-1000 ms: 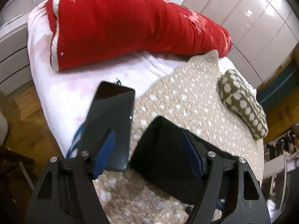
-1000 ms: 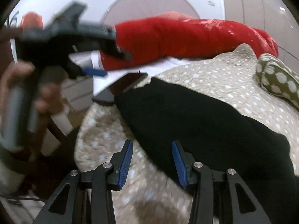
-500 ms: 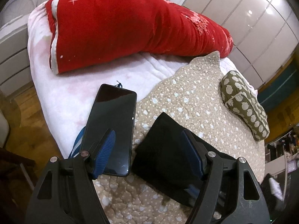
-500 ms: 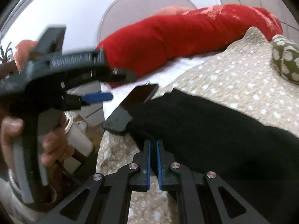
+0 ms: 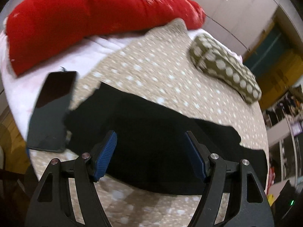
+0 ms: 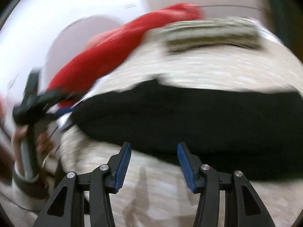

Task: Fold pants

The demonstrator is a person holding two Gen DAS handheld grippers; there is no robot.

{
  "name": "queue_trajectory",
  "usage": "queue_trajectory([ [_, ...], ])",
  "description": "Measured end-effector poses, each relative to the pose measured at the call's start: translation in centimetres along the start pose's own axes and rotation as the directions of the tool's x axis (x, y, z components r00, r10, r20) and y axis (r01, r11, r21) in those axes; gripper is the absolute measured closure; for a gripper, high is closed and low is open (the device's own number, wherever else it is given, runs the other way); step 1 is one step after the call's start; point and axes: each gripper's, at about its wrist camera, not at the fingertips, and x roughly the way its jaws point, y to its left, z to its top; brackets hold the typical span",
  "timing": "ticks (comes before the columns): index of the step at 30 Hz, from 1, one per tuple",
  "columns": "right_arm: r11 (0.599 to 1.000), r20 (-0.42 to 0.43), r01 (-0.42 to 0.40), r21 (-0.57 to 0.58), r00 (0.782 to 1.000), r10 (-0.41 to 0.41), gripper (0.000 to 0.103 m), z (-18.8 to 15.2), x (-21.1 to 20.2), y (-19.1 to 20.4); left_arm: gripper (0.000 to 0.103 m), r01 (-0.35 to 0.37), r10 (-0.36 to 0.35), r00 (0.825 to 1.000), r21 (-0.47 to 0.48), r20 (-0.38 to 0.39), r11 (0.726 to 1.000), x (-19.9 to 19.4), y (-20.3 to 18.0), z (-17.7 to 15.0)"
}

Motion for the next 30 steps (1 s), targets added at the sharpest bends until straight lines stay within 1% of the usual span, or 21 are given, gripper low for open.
queue_trajectory([
  [1, 0.998, 0.020, 0.045, 0.048, 0.999, -0.046, 0.054, 0.1, -1.3, -2.1, 0.031, 0.000, 0.000, 1.000, 0.007, -0.009, 1.000, 0.3, -0.4, -0.1],
  [2, 0.990, 0.037, 0.109, 0.089, 0.993, -0.112, 0.054, 0.3, -2.3, -3.9, 0.031, 0.003, -0.003, 1.000, 0.009, -0.020, 1.000, 0.6, -0.8, -0.2],
  [3, 0.976, 0.052, 0.171, 0.136, 0.982, -0.179, 0.054, 0.4, -3.3, -5.6, 0.031, 0.009, -0.009, 1.000, 0.008, -0.026, 1.000, 0.8, -0.9, -0.3],
  [4, 0.954, 0.064, 0.211, 0.212, 0.971, -0.229, 0.054, 0.4, -4.2, -7.7, 0.031, 0.016, -0.016, 0.999, 0.007, -0.030, 1.000, 0.8, -1.1, -0.4],
  [6, 0.918, 0.055, 0.237, 0.319, 0.962, -0.268, 0.054, 0.3, -4.7, -10.5, 0.031, 0.005, -0.004, 1.000, 0.017, -0.028, 1.000, 0.7, -1.3, -0.5],
  [7, 0.894, 0.035, 0.247, 0.373, 0.959, -0.280, 0.054, 0.1, -4.6, -11.9, 0.031, -0.003, 0.003, 1.000, 0.021, -0.025, 1.000, 0.5, -1.3, -0.4],
  [8, 0.879, 0.035, 0.235, 0.416, 0.961, -0.274, 0.054, -0.1, -4.5, -12.8, 0.031, -0.008, 0.009, 1.000, 0.019, -0.020, 1.000, 0.4, -1.2, -0.3],
  [10, 0.854, 0.092, 0.168, 0.493, 0.965, -0.244, 0.054, -0.2, -4.7, -14.2, 0.031, -0.011, 0.011, 1.000, 0.010, -0.013, 1.000, 0.2, -1.0, -0.2],
  [11, 0.846, 0.111, 0.153, 0.510, 0.964, -0.242, 0.055, 0.0, -4.6, -14.6, 0.031, -0.015, 0.016, 1.000, 0.008, -0.010, 1.000, 0.0, -0.9, -0.2],
  [13, 0.851, 0.117, 0.175, 0.495, 0.957, -0.265, 0.077, 1.0, -4.2, -15.2, 0.031, -0.021, 0.021, 1.000, 0.005, -0.015, 1.000, 0.1, -0.9, -0.2],
  [14, 0.852, 0.118, 0.180, 0.491, 0.955, -0.270, 0.098, 1.4, -4.0, -15.1, 0.031, -0.018, 0.018, 1.000, 0.005, -0.020, 1.000, 0.1, -0.9, -0.3],
  [16, 0.855, 0.155, 0.123, 0.503, 0.961, -0.230, 0.098, 1.7, -5.0, -15.0, 0.031, -0.013, 0.013, 1.000, 0.013, -0.022, 1.000, -0.1, -1.0, -0.4],
  [17, 0.869, 0.162, 0.140, 0.475, 0.957, -0.242, 0.098, 1.8, -5.9, -14.4, 0.031, -0.014, 0.014, 1.000, 0.019, -0.016, 1.000, -0.3, -1.2, -0.4],
  [19, 0.879, 0.149, 0.198, 0.434, 0.946, -0.287, 0.098, 1.3, -7.7, -13.4, 0.031, -0.013, 0.013, 1.000, 0.027, -0.007, 1.000, -0.4, -1.3, -0.5],
  [21, 0.877, 0.124, 0.211, 0.432, 0.949, -0.289, 0.098, 0.0, -8.6, -13.5, 0.031, -0.010, 0.010, 1.000, 0.033, -0.009, 0.999, -0.4, -1.6, -0.7],
  [25, 0.861, 0.033, 0.289, 0.418, 0.943, -0.333, 0.098, -1.4, -6.6, -14.1, 0.031, -0.020, 0.023, 0.999, 0.069, -0.039, 0.997, 0.8, -2.7, -1.6],
  [26, 0.857, 0.039, 0.285, 0.430, 0.942, -0.332, 0.097, -1.7, -6.9, -14.3, 0.031, -0.022, 0.026, 0.999, 0.078, -0.041, 0.997, 1.0, -3.0, -1.7],
  [27, 0.854, 0.046, 0.287, 0.434, 0.940, -0.339, 0.090, -1.7, -7.3, -14.2, 0.031, -0.024, 0.028, 0.999, 0.090, -0.040, 0.996, 1.0, -3.3, -1.9],
  [28, 0.847, 0.042, 0.320, 0.425, 0.927, -0.372, 0.086, -1.5, -7.9, -13.8, 0.031, -0.029, 0.033, 0.999, 0.107, -0.032, 0.994, 0.9, -3.6, -2.1],
  [29, 0.836, 0.032, 0.365, 0.409, 0.910, -0.413, 0.080, -1.3, -8.4, -13.4, 0.031, -0.042, 0.045, 0.999, 0.131, -0.015, 0.990, 0.8, -4.2, -2.3],
  [30, 0.828, 0.023, 0.402, 0.390, 0.895, -0.446, 0.079, -1.1, -8.9, -13.1, 0.031, -0.048, 0.050, 0.999, 0.143, -0.008, 0.989, 0.9, -4.4, -2.4],
])
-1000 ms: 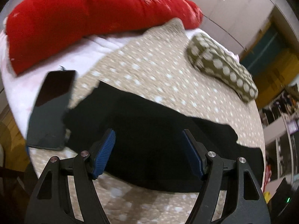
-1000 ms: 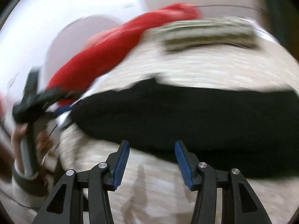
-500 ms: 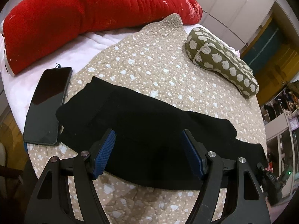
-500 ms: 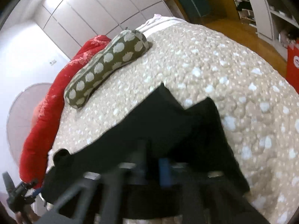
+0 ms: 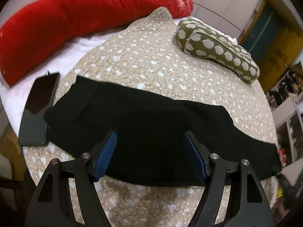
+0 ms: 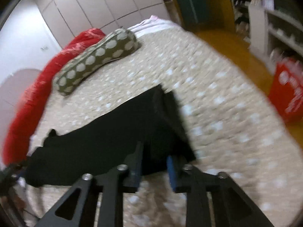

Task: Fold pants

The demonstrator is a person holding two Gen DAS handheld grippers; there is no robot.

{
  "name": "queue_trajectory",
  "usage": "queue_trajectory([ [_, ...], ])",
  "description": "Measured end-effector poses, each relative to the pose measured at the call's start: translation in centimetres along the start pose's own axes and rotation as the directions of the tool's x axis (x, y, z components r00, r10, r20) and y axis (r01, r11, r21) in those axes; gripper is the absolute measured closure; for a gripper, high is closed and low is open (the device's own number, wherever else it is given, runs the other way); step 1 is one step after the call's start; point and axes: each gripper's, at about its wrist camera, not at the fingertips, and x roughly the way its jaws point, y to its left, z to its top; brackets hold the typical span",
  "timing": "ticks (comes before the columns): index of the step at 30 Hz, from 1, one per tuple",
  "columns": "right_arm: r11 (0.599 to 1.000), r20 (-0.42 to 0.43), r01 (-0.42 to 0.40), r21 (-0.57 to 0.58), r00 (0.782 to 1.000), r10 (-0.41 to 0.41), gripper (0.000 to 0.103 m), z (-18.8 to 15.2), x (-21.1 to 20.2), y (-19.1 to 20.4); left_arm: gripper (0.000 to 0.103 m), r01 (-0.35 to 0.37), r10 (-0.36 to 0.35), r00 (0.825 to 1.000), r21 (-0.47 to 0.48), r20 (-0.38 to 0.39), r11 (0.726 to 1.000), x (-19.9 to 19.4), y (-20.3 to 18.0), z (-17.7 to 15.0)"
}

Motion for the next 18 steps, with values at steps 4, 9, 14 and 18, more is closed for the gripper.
queue_trajectory([
  [4, 0.999, 0.045, -0.028, -0.032, 0.999, 0.030, 0.079, 0.6, -2.6, 1.1, 0.031, -0.014, 0.013, 1.000, 0.057, 0.017, 0.998, 0.4, -1.7, -0.3],
  [9, 0.985, 0.035, -0.144, -0.101, 0.988, 0.148, 0.077, 1.0, -2.1, 4.8, 0.031, -0.025, 0.022, 0.999, 0.105, 0.029, 0.994, 1.0, -3.0, -0.3],
  [14, 0.966, -0.017, -0.219, -0.136, 0.976, 0.219, 0.077, 1.1, 1.4, 8.9, 0.031, -0.032, 0.028, 0.999, 0.144, 0.024, 0.989, 2.4, -4.1, -0.1],
  [18, 0.965, -0.058, -0.212, -0.156, 0.977, 0.205, 0.077, 1.0, 4.0, 10.6, 0.031, -0.026, 0.028, 1.000, 0.148, -0.012, 0.989, 4.1, -4.4, 0.2],
])
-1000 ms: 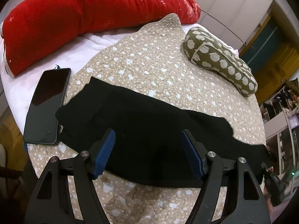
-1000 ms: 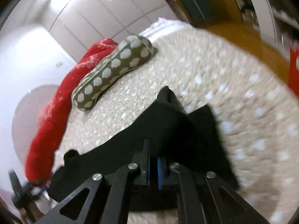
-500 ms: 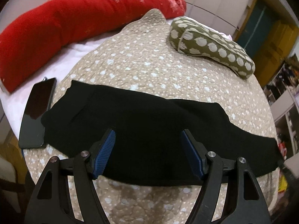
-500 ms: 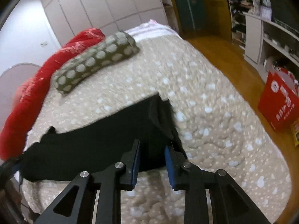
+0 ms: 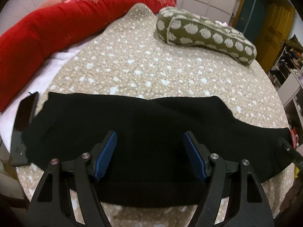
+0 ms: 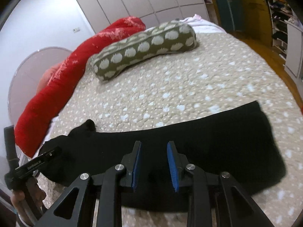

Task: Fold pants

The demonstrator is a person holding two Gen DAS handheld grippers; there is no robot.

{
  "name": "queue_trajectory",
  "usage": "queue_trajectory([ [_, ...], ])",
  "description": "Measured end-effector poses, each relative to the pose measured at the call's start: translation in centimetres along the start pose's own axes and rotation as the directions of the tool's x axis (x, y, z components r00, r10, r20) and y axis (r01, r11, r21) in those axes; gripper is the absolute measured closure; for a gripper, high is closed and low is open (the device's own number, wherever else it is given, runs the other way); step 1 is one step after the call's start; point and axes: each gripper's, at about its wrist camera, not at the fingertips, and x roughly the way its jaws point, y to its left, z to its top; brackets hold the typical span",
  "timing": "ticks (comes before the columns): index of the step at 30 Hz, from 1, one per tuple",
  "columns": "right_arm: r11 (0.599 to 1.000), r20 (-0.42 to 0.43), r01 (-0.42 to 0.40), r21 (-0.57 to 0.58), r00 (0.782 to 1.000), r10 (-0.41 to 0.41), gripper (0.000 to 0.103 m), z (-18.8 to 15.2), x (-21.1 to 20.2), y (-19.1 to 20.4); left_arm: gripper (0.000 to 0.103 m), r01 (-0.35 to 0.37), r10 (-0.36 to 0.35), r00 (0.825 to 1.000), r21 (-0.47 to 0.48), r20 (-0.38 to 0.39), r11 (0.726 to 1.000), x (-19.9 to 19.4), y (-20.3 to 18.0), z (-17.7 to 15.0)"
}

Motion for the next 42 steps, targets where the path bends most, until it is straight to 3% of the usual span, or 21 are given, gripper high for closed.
queue_trajectory([
  [4, 0.996, -0.032, 0.088, -0.034, 0.996, -0.089, 0.077, 0.4, 2.2, -0.1, 0.031, -0.014, 0.014, 1.000, 0.008, -0.016, 1.000, 1.5, 0.0, 0.4],
  [12, 0.986, -0.036, 0.138, -0.089, 0.989, -0.141, 0.077, 1.3, 4.3, 0.0, 0.029, -0.042, 0.042, 0.999, 0.034, -0.014, 0.999, 2.6, -0.3, 0.8],
  [17, 0.996, -0.070, 0.077, -0.043, 0.994, -0.080, 0.077, 1.4, 3.5, -0.8, 0.029, -0.043, 0.044, 0.999, 0.036, -0.013, 0.998, 2.2, -0.3, 0.8],
  [20, 0.998, -0.048, 0.057, -0.034, 0.997, -0.059, 0.077, 0.8, 1.6, -0.6, 0.029, -0.016, 0.016, 1.000, 0.018, -0.019, 1.000, 1.4, -0.3, 0.8],
  [26, 0.979, 0.012, 0.167, -0.118, 0.986, -0.166, 0.077, -1.3, -2.0, -0.6, 0.029, 0.033, -0.034, 0.999, 0.047, 0.019, 0.998, -0.5, -2.0, 0.1],
  [30, 0.968, -0.023, 0.234, -0.087, 0.971, -0.237, 0.074, -2.7, -1.5, -3.2, 0.029, 0.112, -0.108, 0.992, 0.063, -0.069, 0.992, 0.6, -3.6, -0.8],
  [32, 0.976, 0.002, 0.207, -0.072, 0.978, -0.208, 0.073, -3.1, -1.6, -4.0, 0.029, 0.064, -0.060, 0.997, 0.102, -0.042, 0.993, 0.7, -4.5, -1.4],
  [34, 0.977, 0.005, 0.201, -0.069, 0.980, -0.201, 0.069, -3.2, -1.6, -4.0, 0.028, 0.031, -0.026, 0.999, 0.137, -0.039, 0.990, 0.9, -5.2, -1.8],
  [35, 0.980, 0.005, 0.188, -0.069, 0.982, -0.189, 0.063, -3.2, -1.6, -4.0, 0.027, 0.021, -0.015, 0.999, 0.148, -0.041, 0.989, 1.0, -5.4, -1.9],
  [37, 0.983, 0.005, 0.173, -0.067, 0.985, -0.173, 0.057, -3.3, -1.4, -4.0, 0.026, 0.019, -0.013, 0.999, 0.146, -0.038, 0.989, 1.1, -5.3, -2.1],
  [39, 0.986, 0.009, 0.152, -0.069, 0.988, -0.151, 0.045, -3.4, -1.3, -3.9, 0.024, 0.021, -0.016, 0.999, 0.143, -0.035, 0.989, 1.1, -5.2, -2.3],
  [42, 0.983, 0.008, 0.163, -0.084, 0.987, -0.163, 0.038, -3.5, -1.0, -3.1, 0.024, 0.022, -0.019, 0.999, 0.143, -0.027, 0.989, 1.1, -4.9, -2.4],
])
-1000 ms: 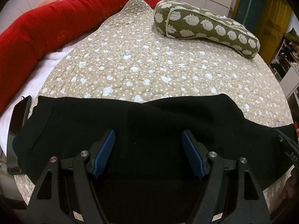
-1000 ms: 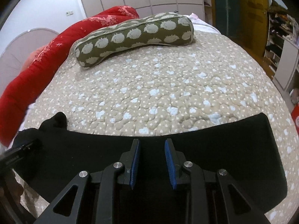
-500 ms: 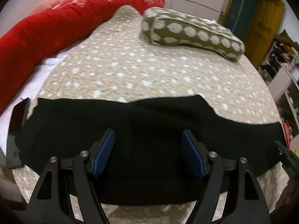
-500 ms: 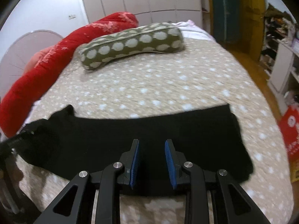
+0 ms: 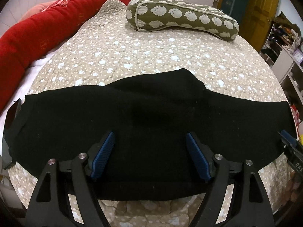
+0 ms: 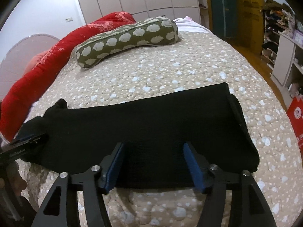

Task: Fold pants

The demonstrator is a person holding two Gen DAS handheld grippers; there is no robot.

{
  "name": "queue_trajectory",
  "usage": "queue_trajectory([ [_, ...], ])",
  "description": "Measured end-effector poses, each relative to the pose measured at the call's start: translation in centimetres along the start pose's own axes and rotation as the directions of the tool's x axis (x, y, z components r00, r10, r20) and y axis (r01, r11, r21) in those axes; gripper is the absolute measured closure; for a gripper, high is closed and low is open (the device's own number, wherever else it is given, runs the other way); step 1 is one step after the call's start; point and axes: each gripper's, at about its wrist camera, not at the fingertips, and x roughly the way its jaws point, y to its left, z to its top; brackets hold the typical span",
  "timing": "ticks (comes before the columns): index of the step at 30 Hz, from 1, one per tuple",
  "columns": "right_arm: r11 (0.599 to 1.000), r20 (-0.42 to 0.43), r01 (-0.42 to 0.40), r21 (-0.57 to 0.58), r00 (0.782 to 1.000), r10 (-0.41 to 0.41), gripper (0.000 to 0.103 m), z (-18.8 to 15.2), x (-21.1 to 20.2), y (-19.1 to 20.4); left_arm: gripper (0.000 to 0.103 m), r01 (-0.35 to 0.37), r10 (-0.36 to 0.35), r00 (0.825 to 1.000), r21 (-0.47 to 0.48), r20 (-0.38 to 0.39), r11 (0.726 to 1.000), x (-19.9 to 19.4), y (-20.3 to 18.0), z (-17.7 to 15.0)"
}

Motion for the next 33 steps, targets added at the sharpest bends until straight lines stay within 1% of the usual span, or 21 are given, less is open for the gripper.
queue_trajectory([
  [3, 1.000, -0.008, 0.017, -0.002, 1.000, -0.017, 0.034, 0.1, 0.2, 0.5, 0.023, 0.003, -0.003, 1.000, 0.003, 0.004, 1.000, 0.0, 0.0, -0.1],
  [10, 0.999, -0.027, -0.012, 0.035, 1.000, 0.013, 0.025, 0.4, 0.5, 0.4, 0.021, -0.004, 0.004, 1.000, 0.028, 0.003, 1.000, 0.1, -0.4, -0.4],
  [13, 1.000, -0.031, -0.010, 0.027, 0.999, 0.011, 0.023, 0.4, 0.6, 0.6, 0.021, -0.015, 0.015, 1.000, 0.037, 0.007, 0.999, 0.1, -0.6, -0.5],
  [14, 1.000, -0.029, -0.015, 0.018, 0.999, 0.016, 0.021, 0.4, 0.6, 0.7, 0.021, -0.020, 0.019, 1.000, 0.039, 0.007, 0.999, 0.1, -0.7, -0.5],
  [16, 1.000, -0.017, -0.025, 0.006, 1.000, 0.025, 0.020, 0.3, 0.5, 0.6, 0.021, -0.025, 0.025, 1.000, 0.029, 0.000, 0.999, -0.3, -0.6, -0.4],
  [18, 0.998, 0.004, -0.052, 0.031, 0.999, 0.052, 0.022, 0.1, -0.3, 0.1, 0.021, -0.015, 0.015, 1.000, 0.031, -0.003, 0.999, -1.0, -0.9, -0.3],
  [20, 0.996, 0.014, -0.062, 0.063, 0.998, 0.062, 0.022, 0.0, -1.5, -0.5, 0.021, 0.000, -0.001, 1.000, 0.056, 0.016, 0.998, -1.7, -1.8, 0.0],
  [23, 0.999, 0.033, -0.024, 0.030, 0.999, 0.023, 0.022, -0.1, -3.1, -0.8, 0.021, 0.017, -0.022, 0.998, 0.103, 0.052, 0.995, -2.5, -3.7, 0.4],
  [25, 1.000, 0.040, 0.017, 0.016, 0.999, -0.018, 0.022, -0.2, -3.8, -1.2, 0.021, 0.051, -0.056, 0.998, 0.124, 0.036, 0.991, -2.4, -5.3, 0.8],
  [26, 0.999, 0.030, 0.041, 0.027, 0.999, -0.041, 0.022, -0.3, -3.8, -1.6, 0.021, 0.063, -0.068, 0.997, 0.133, 0.030, 0.989, -2.4, -5.8, 0.9],
  [28, 0.993, -0.017, 0.097, 0.064, 0.995, -0.096, 0.023, -0.6, -3.2, -3.1, 0.021, 0.070, -0.075, 0.997, 0.154, 0.028, 0.986, -2.2, -7.2, 1.1],
  [29, 0.990, -0.031, 0.113, 0.081, 0.993, -0.110, 0.027, -0.7, -3.1, -3.9, 0.021, 0.071, -0.077, 0.997, 0.170, 0.028, 0.983, -2.1, -8.0, 1.1],
  [31, 0.986, -0.039, 0.113, 0.120, 0.993, -0.109, 0.028, -0.9, -3.4, -5.5, 0.021, 0.080, -0.086, 0.996, 0.193, 0.024, 0.978, -2.1, -9.1, 1.1],
  [33, 0.983, -0.029, 0.085, 0.164, 0.996, -0.081, 0.028, -1.1, -4.1, -6.7, 0.021, 0.088, -0.095, 0.995, 0.212, 0.021, 0.973, -1.9, -10.2, 1.2],
])
